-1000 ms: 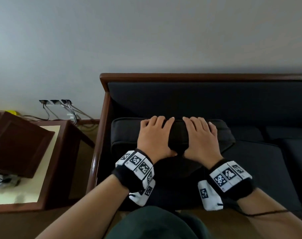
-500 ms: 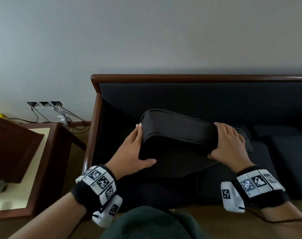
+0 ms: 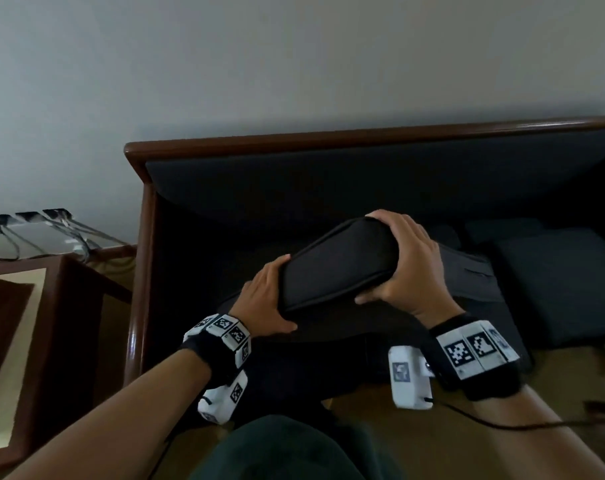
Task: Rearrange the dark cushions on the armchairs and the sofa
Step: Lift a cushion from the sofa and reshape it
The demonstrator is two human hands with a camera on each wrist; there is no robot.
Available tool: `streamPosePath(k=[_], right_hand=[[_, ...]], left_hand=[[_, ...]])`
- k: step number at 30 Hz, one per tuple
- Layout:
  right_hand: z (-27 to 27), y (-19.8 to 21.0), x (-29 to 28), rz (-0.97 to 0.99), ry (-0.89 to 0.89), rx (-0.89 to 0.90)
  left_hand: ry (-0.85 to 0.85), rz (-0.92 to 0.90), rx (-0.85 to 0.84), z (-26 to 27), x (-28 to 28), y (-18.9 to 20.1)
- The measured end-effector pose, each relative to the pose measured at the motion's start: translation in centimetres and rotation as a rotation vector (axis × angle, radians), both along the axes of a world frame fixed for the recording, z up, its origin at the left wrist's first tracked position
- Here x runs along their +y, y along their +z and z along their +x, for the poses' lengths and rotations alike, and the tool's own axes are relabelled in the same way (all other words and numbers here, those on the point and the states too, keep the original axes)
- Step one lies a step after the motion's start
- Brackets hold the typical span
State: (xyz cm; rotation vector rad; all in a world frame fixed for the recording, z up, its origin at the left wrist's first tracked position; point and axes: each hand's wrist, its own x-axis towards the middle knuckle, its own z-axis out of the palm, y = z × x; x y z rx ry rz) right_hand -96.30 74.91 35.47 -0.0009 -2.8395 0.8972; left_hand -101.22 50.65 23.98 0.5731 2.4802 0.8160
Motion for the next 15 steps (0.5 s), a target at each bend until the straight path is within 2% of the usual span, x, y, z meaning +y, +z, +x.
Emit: streamPosePath(k=[3, 7, 10, 15], right_hand=[[0.8, -0.8, -0.6, -0.043, 0.005, 0.103], [0.9, -1.3, -0.5, -0.071, -0.008, 0.211], [-0.4, -1.5, 0.7, -0.178, 0.002, 0.221], [-3.9, -0.1, 2.0, -0.461, -0.009, 0.183]], left_hand=[[0.014, -0.061, 0.013, 0.0, -0.7, -1.5], [0.024, -0.102, 0.161, 0.6, -0.8, -2.0], [-0.009, -0.18, 0.211, 0.4, 0.0, -0.7], [-0.029, -0.295, 0.227, -1.4, 0.3, 3.0]])
